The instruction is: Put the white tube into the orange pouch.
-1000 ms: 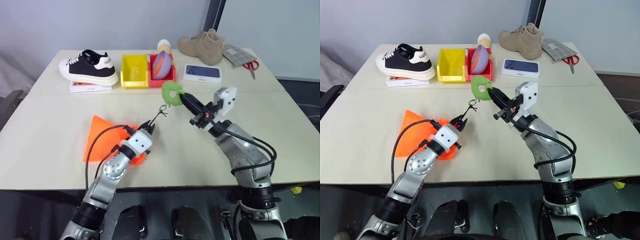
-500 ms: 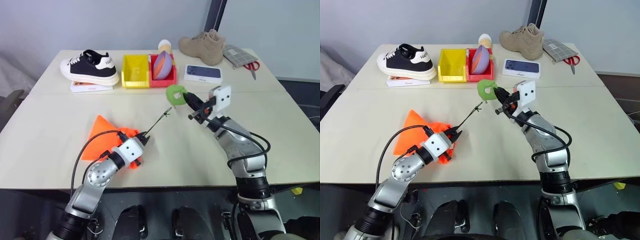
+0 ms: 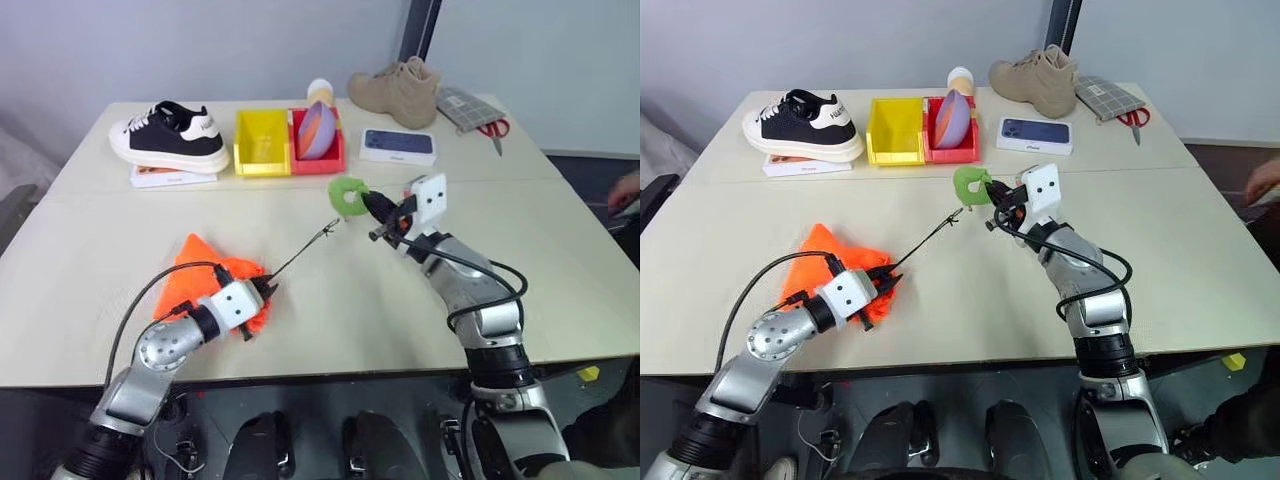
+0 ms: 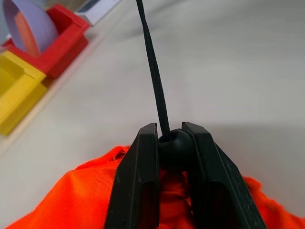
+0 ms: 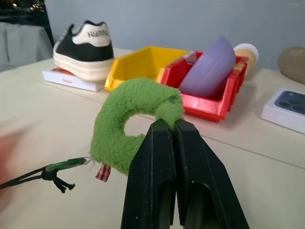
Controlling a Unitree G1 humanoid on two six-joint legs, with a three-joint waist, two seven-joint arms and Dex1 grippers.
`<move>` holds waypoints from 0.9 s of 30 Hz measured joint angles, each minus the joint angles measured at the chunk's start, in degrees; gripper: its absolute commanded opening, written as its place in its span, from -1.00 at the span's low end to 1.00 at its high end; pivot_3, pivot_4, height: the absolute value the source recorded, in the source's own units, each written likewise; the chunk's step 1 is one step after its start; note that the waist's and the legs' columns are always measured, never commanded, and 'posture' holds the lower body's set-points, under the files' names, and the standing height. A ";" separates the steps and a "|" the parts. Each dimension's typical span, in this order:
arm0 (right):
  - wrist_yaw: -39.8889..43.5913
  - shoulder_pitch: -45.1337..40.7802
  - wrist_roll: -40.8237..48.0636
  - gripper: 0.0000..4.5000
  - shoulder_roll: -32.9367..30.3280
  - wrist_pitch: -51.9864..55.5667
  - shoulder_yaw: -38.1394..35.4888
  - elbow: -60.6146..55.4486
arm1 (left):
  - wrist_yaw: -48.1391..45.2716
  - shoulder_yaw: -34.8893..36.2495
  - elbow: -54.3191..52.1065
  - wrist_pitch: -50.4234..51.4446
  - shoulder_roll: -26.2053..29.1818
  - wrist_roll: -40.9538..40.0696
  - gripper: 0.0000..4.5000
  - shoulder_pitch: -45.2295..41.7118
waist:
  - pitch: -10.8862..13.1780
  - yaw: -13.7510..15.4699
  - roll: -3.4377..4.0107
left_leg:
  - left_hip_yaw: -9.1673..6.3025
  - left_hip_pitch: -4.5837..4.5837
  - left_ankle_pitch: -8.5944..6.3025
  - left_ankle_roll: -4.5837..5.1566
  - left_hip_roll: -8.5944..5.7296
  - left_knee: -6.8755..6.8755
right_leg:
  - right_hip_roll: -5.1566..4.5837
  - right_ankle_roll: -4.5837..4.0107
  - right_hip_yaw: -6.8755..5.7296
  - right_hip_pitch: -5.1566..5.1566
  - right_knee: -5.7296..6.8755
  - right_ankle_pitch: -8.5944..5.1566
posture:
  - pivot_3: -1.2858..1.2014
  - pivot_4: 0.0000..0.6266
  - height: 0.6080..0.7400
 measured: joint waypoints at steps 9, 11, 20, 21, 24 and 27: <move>0.50 0.00 -0.66 -1.00 -0.09 0.60 0.84 -0.04 | -2.20 0.11 -0.27 1.26 -0.10 -1.96 -0.89 -0.57 | 0.00 0.00 0.00 | 0.04 0.00 0.00 0.00 0.00 -0.03 | 0.00 0.00 0.02 -0.01 -0.02 0.00 | 0.03 -0.52 1.00; 0.80 0.00 -0.90 -1.00 -0.30 0.84 1.20 -0.07 | -2.27 0.12 -0.33 1.48 -0.20 -1.97 -0.89 -0.59 | 0.00 0.00 0.00 | 0.04 0.00 -0.02 -0.03 0.00 -0.03 | -0.01 0.00 0.02 -0.01 -0.02 0.00 | 0.03 -0.52 1.00; 4.26 0.38 -0.79 0.38 -1.80 4.36 2.89 -1.36 | -5.86 1.23 -2.17 7.45 -1.81 -10.15 0.90 0.39 | 0.00 -0.03 0.00 | 0.04 -0.01 0.00 -0.01 0.00 -0.05 | -0.01 0.00 0.02 -0.03 -0.02 0.00 | 0.03 -0.52 1.00; 4.61 0.58 -0.83 0.56 -2.04 4.55 3.06 -1.68 | -6.23 1.77 -2.59 8.75 -1.98 -11.76 1.00 0.53 | 0.01 -0.03 -0.01 | 0.04 -0.02 0.00 -0.01 0.00 -0.05 | -0.01 0.00 0.02 -0.04 -0.02 0.00 | 0.03 -0.52 1.00; 5.69 1.31 -1.05 0.78 -2.91 5.03 3.72 -2.74 | -7.64 5.00 -5.77 15.36 -2.11 -19.45 1.00 1.28 | 0.02 -0.02 -0.03 | 0.03 -0.03 0.01 -0.01 0.00 -0.06 | -0.01 0.01 0.02 -0.04 -0.03 0.00 | 0.03 -0.52 1.00; 6.97 2.59 -1.03 0.78 -4.37 5.14 3.87 -4.19 | -8.55 10.25 -9.69 24.75 -0.78 -29.65 1.00 1.68 | 0.03 0.01 -0.03 | 0.03 -0.03 0.01 0.00 -0.01 -0.05 | -0.01 0.03 0.01 -0.04 -0.04 0.00 | 0.03 -0.52 1.00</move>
